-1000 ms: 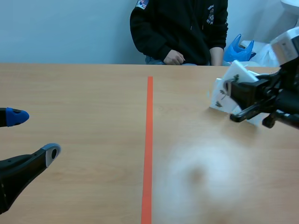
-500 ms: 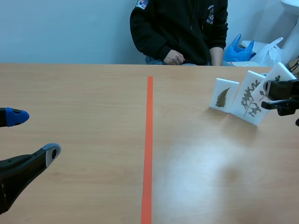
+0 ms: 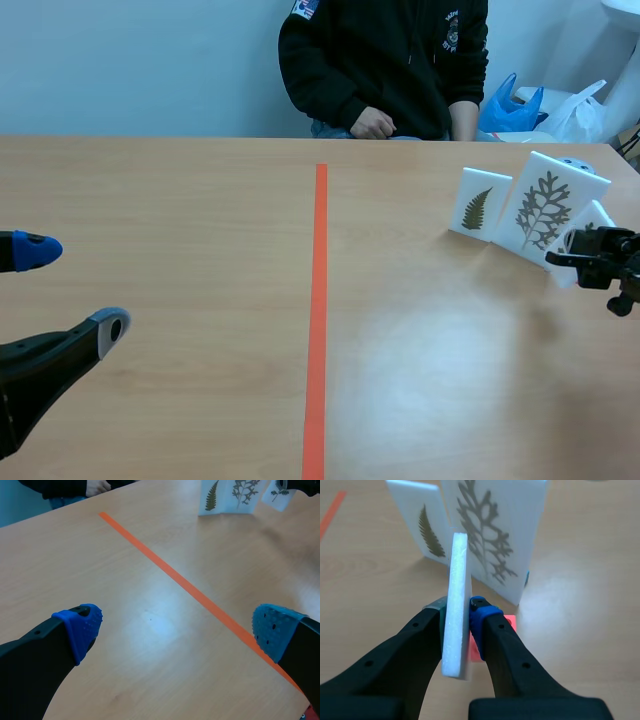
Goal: Sort the leaf by its shape. The table is split by an orange tape line. A compound leaf with several leaflets goes to the left side, a simple leaf with one blade goes to the right side. Return to the home posture when a red brick is placed on the table.
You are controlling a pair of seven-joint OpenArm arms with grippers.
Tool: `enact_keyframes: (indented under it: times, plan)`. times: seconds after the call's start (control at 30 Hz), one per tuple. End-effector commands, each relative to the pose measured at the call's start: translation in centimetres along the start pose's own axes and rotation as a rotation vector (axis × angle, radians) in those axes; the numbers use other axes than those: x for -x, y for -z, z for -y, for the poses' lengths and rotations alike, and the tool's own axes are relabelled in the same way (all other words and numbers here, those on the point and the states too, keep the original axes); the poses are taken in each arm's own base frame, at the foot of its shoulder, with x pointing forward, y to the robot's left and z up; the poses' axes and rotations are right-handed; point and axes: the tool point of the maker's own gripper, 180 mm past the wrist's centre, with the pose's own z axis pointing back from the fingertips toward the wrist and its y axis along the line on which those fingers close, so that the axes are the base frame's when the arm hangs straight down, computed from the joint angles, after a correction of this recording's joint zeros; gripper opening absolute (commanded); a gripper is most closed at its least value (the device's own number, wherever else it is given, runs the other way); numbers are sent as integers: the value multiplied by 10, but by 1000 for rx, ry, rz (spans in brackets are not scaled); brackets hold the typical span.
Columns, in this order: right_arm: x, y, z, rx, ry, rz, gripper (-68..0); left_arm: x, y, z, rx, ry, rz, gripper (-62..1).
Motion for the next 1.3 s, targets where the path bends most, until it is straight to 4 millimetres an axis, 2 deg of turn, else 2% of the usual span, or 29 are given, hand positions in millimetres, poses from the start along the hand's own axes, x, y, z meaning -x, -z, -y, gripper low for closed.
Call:
enact_keyframes:
  times: [0.0,0.4,0.57,0.77,0.9,1.03,1.27]
  plan:
    - [-18,4,6,18,-22,50,-660,-7,0,-1,3,6,25,14]
    - [13,4,30,100,-53,22,-660,-7,0,-1,3,6,25,14]
    - [21,3,32,107,-45,7,-660,-7,0,-1,3,6,25,14]
    - [26,3,29,106,-39,-9,-600,-7,0,-1,3,6,25,14]
    - [26,3,29,106,-38,-8,-509,-7,0,-1,3,6,25,14]
    - [24,3,29,106,-39,3,-381,-7,0,-1,3,6,25,14]
    - [6,3,28,101,-48,81,-103,-7,0,-1,3,6,25,14]
